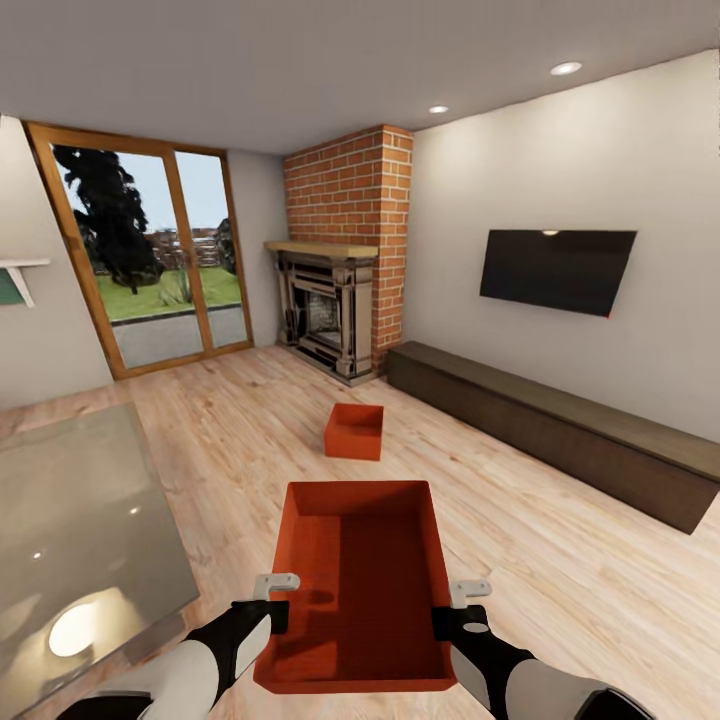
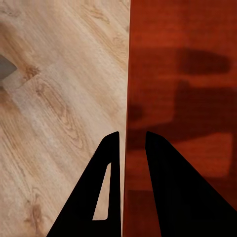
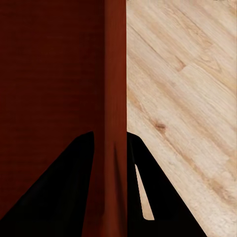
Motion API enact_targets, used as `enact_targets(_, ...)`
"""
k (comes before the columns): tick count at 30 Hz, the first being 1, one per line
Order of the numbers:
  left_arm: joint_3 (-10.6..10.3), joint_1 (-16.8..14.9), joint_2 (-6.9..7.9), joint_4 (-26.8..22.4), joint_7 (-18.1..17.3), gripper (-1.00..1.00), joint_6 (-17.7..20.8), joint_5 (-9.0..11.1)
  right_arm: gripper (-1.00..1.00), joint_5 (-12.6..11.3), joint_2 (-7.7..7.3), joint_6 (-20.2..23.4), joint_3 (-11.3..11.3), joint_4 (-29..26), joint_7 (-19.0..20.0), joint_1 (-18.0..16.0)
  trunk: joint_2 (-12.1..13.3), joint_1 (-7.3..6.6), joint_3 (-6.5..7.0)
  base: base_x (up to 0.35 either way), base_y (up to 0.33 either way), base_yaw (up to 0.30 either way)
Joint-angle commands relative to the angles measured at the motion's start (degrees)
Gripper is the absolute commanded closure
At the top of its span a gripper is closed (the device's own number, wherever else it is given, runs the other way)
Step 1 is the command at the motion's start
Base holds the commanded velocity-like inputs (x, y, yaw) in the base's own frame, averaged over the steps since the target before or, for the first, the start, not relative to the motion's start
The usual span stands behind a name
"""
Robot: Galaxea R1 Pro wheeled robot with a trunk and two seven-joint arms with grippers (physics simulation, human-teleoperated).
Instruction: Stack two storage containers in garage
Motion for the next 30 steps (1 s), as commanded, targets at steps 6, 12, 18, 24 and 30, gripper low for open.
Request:
enact_targets(6, -0.22, -0.03, 0.25, -0.13, 1.61, 1.00, 0.44, -0.89, 1.00, -0.74, -0.41, -0.39, 0.25, 0.14, -0.56, -0.06, -0.09, 0.02, 0.42, 0.000, 0.000, 0.000)
enact_targets(12, -0.22, -0.02, 0.21, -0.13, 1.61, 1.00, 0.44, -0.89, 1.00, -0.72, -0.41, -0.37, 0.25, 0.13, -0.57, -0.06, -0.09, 0.02, 0.77, 0.000, 0.000, 0.000)
enact_targets(18, -0.22, -0.02, 0.19, -0.13, 1.61, 1.00, 0.44, -0.89, 1.00, -0.76, -0.41, -0.38, 0.25, 0.12, -0.57, -0.06, -0.09, 0.02, 0.97, 0.000, 0.000, 0.000)
enact_targets(24, -0.22, -0.03, 0.17, -0.13, 1.61, 1.00, 0.44, -0.89, 1.00, -0.77, -0.39, -0.39, 0.25, 0.13, -0.57, -0.06, -0.09, 0.02, 1.46, 0.000, 0.000, 0.000)
enact_targets(30, -0.22, -0.02, 0.18, -0.13, 1.61, 1.00, 0.44, -0.89, 1.00, -0.77, -0.41, -0.39, 0.25, 0.11, -0.57, -0.06, -0.09, 0.02, 1.98, 0.000, 0.000, 0.000)
